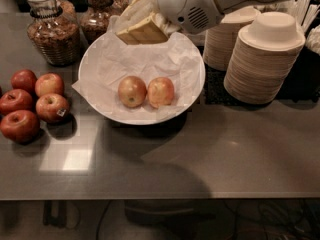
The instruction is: Pick apple from white bowl
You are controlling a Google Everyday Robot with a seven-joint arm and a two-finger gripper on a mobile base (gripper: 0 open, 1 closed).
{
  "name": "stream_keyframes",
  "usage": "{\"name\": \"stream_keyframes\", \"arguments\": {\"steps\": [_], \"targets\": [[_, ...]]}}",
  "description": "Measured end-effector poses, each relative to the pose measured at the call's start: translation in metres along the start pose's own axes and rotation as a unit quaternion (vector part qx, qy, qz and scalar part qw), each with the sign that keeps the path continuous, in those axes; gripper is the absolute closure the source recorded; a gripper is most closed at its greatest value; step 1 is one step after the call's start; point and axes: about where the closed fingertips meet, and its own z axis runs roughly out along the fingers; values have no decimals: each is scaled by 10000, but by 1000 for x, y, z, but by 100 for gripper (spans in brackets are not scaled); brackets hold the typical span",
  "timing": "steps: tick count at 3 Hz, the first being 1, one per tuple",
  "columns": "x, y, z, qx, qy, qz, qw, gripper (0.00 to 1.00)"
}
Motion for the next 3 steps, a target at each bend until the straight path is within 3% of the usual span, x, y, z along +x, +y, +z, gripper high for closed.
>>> {"name": "stream_keyframes", "arguments": {"steps": [2,3], "targets": [[11,4,7,-64,196,54,9998,58],[41,7,20,-247,528,239,9980,34]]}}
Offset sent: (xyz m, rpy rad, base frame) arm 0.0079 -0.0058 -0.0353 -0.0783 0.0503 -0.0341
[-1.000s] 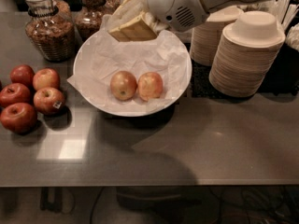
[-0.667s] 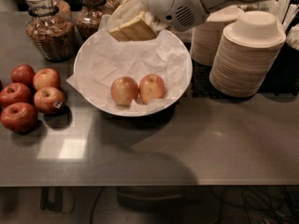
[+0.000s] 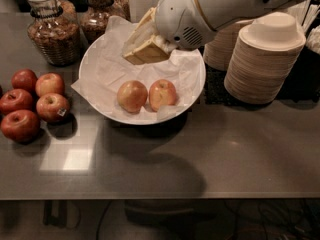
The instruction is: Pick apple from white bowl
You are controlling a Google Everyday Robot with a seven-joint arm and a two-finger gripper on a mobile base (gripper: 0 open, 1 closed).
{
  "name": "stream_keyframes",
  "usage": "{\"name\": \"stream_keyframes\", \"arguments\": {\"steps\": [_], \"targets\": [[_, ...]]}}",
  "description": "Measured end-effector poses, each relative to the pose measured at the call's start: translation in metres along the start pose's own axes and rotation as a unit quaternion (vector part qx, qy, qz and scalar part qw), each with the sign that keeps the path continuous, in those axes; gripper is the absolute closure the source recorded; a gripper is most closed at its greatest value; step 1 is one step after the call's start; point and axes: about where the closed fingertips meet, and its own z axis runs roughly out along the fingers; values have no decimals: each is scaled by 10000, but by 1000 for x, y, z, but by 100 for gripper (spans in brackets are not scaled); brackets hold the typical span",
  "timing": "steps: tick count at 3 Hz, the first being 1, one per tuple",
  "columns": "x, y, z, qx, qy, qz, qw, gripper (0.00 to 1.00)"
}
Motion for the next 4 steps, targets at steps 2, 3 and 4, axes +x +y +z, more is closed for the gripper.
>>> {"name": "stream_keyframes", "arguments": {"steps": [2,3,4], "targets": [[43,-13,36,-318,738,8,9968,0],[57,-18,59,-480,977,-39,9941,0],[70,-23,77,-555,1121,25,9921,0]]}}
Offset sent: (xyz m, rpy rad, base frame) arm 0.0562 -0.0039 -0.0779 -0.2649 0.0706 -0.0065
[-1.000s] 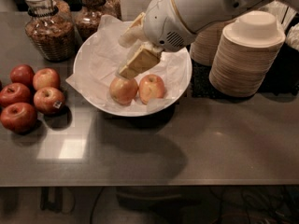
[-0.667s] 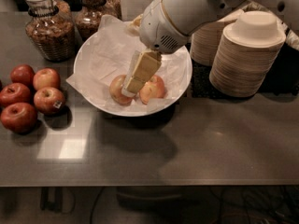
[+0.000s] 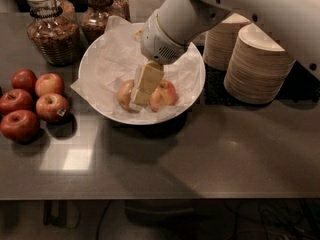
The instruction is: Pick apple from white bowl
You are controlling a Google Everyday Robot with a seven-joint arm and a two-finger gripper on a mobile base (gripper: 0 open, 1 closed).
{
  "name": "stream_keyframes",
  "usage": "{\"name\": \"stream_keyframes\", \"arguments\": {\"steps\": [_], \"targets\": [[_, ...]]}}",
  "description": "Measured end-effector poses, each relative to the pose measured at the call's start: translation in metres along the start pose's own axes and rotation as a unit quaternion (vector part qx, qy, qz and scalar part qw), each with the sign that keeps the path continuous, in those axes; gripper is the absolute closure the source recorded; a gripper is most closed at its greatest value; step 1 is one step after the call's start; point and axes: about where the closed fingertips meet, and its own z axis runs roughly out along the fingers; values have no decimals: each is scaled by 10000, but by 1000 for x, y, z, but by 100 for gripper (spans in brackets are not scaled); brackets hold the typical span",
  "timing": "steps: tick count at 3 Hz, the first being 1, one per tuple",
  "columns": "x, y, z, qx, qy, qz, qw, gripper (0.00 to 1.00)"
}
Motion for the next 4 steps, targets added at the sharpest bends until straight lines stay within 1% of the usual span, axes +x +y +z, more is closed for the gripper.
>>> {"name": "stream_keyframes", "arguments": {"steps": [1,2,3,4], "targets": [[6,-4,16,-37,56,76,9999,0],[16,-11,56,-123,18,220,9997,0],[17,-11,58,-132,13,215,9997,0],[17,-11,58,-132,13,215,9997,19]]}}
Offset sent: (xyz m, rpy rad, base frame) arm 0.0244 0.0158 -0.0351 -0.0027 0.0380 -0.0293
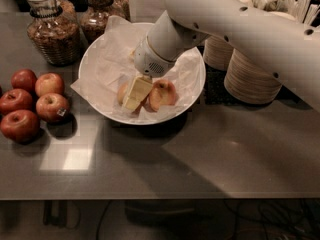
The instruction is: Pick apple from white bowl
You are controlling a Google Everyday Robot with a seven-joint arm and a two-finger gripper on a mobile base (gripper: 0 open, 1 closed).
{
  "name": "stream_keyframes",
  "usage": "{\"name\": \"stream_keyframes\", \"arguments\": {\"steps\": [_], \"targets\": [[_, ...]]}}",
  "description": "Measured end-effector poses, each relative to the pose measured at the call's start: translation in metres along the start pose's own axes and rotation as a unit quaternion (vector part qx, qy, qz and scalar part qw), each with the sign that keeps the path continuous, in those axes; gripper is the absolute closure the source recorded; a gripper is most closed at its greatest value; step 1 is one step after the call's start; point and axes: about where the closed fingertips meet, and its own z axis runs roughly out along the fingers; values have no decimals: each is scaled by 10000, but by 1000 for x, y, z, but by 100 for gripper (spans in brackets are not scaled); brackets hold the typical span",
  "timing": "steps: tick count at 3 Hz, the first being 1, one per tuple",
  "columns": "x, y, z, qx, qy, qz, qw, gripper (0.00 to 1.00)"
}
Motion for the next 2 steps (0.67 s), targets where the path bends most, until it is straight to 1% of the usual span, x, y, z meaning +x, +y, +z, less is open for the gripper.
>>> {"name": "stream_keyframes", "arguments": {"steps": [1,2], "targets": [[0,0,0,0,0,0,10000,42],[0,0,0,0,0,0,10000,38]]}}
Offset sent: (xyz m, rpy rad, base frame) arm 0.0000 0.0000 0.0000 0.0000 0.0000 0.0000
